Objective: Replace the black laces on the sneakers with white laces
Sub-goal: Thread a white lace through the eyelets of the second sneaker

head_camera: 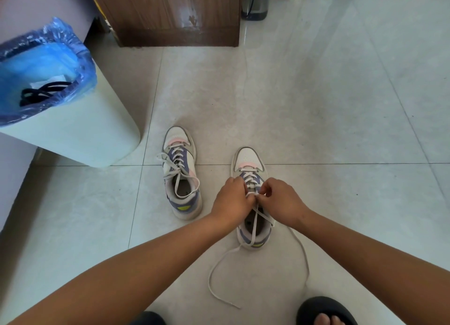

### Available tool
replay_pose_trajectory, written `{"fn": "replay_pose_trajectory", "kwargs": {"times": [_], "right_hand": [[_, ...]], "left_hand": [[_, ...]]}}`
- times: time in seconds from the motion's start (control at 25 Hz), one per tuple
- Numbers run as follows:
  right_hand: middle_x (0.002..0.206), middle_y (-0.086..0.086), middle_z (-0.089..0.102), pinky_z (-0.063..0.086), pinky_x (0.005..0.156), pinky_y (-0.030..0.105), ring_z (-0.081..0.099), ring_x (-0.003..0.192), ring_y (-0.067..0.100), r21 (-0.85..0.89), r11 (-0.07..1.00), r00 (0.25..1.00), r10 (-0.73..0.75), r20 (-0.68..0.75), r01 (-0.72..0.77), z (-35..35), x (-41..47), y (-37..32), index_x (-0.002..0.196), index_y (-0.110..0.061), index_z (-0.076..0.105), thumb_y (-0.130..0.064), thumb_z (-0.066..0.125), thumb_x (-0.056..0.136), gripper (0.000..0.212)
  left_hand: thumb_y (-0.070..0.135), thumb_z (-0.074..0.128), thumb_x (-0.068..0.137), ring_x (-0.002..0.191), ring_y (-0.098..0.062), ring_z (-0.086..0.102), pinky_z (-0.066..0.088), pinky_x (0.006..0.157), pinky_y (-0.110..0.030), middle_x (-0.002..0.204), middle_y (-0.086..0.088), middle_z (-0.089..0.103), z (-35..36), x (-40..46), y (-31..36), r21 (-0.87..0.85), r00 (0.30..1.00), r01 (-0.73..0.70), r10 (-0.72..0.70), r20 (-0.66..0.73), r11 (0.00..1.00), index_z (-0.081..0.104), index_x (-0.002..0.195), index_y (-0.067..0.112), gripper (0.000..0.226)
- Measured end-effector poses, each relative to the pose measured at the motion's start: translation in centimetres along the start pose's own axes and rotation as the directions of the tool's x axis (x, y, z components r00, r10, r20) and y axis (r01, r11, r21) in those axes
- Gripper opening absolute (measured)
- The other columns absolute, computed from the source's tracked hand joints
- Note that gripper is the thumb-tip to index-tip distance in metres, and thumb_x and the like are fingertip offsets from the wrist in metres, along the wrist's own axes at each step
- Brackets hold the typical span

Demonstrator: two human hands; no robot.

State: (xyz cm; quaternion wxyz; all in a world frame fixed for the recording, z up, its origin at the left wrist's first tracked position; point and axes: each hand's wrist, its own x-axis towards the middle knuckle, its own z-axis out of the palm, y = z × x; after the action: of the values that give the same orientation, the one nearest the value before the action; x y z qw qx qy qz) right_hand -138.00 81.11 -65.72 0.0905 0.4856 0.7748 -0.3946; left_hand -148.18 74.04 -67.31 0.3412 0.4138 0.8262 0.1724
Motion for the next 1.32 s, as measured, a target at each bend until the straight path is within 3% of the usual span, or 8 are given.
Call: {"fn": "replay_pose_trajectory", "kwargs": {"times": [0.12, 0.28, 0.48, 0.64, 0.76, 0.92, 1.08, 1.32], "right_hand": [[0.077, 0.009, 0.052, 0.038, 0.063, 0.028, 0.047, 0.072, 0.020, 0.062, 0.995, 0.991, 0.067, 0.112, -0.074, -0.6, 0.6, -0.7, 0.074, -0.009, 0.053, -0.008, 0.051, 0.089, 0.015], [0.080, 0.012, 0.047, 0.041, 0.061, 0.030, 0.044, 0.076, 0.023, 0.303, 0.919, 0.950, 0.175, 0.260, -0.252, -1.3, 1.2, -0.2, 0.069, -0.010, 0.048, -0.012, 0.053, 0.094, 0.025], [0.078, 0.003, 0.054, 0.050, 0.074, 0.037, 0.052, 0.076, 0.019, 0.228, 0.969, 0.990, 0.070, 0.121, -0.097, -1.1, 1.0, 0.6, 0.076, -0.014, 0.050, -0.016, 0.057, 0.091, 0.017], [0.075, -0.002, 0.050, 0.046, 0.075, 0.036, 0.050, 0.077, 0.020, 0.159, 0.986, 0.993, 0.035, 0.114, -0.053, -0.9, 1.4, 0.2, 0.070, -0.018, 0.047, -0.009, 0.056, 0.089, 0.022], [0.071, 0.001, 0.050, 0.044, 0.067, 0.032, 0.048, 0.072, 0.019, 0.219, 0.970, 0.982, 0.067, 0.179, -0.106, -1.1, 1.2, -0.1, 0.067, -0.015, 0.045, -0.006, 0.051, 0.091, 0.026], [0.077, 0.006, 0.050, 0.049, 0.063, 0.025, 0.049, 0.071, 0.016, 0.378, 0.900, 0.965, 0.141, 0.222, -0.218, -1.4, 0.9, 0.5, 0.073, -0.012, 0.047, -0.009, 0.050, 0.095, 0.022], [0.081, 0.009, 0.049, 0.054, 0.069, 0.027, 0.051, 0.075, 0.016, 0.601, 0.760, 0.968, 0.174, 0.182, -0.249, -0.5, 0.0, 1.9, 0.075, -0.009, 0.047, -0.005, 0.046, 0.097, 0.022], [0.081, 0.002, 0.054, 0.053, 0.069, 0.031, 0.052, 0.077, 0.016, 0.370, 0.921, 0.992, 0.101, 0.079, -0.123, -1.0, 1.3, 1.3, 0.086, -0.012, 0.053, -0.020, 0.054, 0.094, 0.011]], "left_hand": [[0.017, 0.054, 0.088, 0.079, -0.024, 0.055, 0.038, 0.062, -0.029, 0.083, -0.009, 0.057, -1.0, 0.6, 1.2, 0.008, 0.995, 0.021, -0.022, 0.097, 1.000, 0.057, 0.082, 0.009, 0.010], [0.010, 0.048, 0.089, 0.054, -0.016, 0.040, 0.029, 0.049, -0.025, 0.058, -0.004, 0.043, -2.0, 1.1, 1.1, -0.004, 0.975, 0.071, -0.069, 0.213, 0.997, 0.045, 0.059, 0.011, 0.031], [0.022, 0.053, 0.094, 0.082, -0.018, 0.051, 0.036, 0.069, -0.024, 0.096, -0.005, 0.051, -1.8, 0.6, 0.6, 0.049, 0.988, -0.107, 0.101, 0.118, 0.993, 0.057, 0.105, 0.009, 0.018], [0.018, 0.049, 0.094, 0.100, -0.026, 0.056, 0.041, 0.075, -0.030, 0.114, -0.010, 0.053, -1.2, 1.2, 1.8, 0.334, 0.981, -0.180, 0.143, 0.132, 0.925, 0.057, 0.111, 0.009, 0.021], [0.010, 0.049, 0.093, 0.103, -0.030, 0.058, 0.044, 0.077, -0.031, 0.116, -0.015, 0.056, -1.2, 1.6, 2.8, 0.399, 0.980, -0.145, 0.076, 0.184, 0.905, 0.059, 0.113, 0.004, 0.023], [0.008, 0.050, 0.093, 0.095, -0.030, 0.062, 0.044, 0.075, -0.031, 0.098, -0.018, 0.064, -2.3, 1.9, 1.3, 0.099, 0.978, -0.019, -0.002, 0.211, 0.995, 0.064, 0.089, 0.002, 0.016], [0.009, 0.047, 0.094, 0.090, -0.028, 0.064, 0.052, 0.085, -0.044, 0.091, -0.013, 0.064, -1.2, 0.4, -1.3, -0.259, 0.992, 0.108, -0.088, 0.089, 0.960, 0.048, 0.071, 0.019, 0.025], [0.024, 0.054, 0.093, 0.079, -0.023, 0.066, 0.055, 0.081, -0.040, 0.085, -0.008, 0.066, -1.9, 2.0, -1.3, -0.296, 0.990, 0.126, -0.102, 0.093, 0.947, 0.060, 0.089, 0.008, 0.017]]}}
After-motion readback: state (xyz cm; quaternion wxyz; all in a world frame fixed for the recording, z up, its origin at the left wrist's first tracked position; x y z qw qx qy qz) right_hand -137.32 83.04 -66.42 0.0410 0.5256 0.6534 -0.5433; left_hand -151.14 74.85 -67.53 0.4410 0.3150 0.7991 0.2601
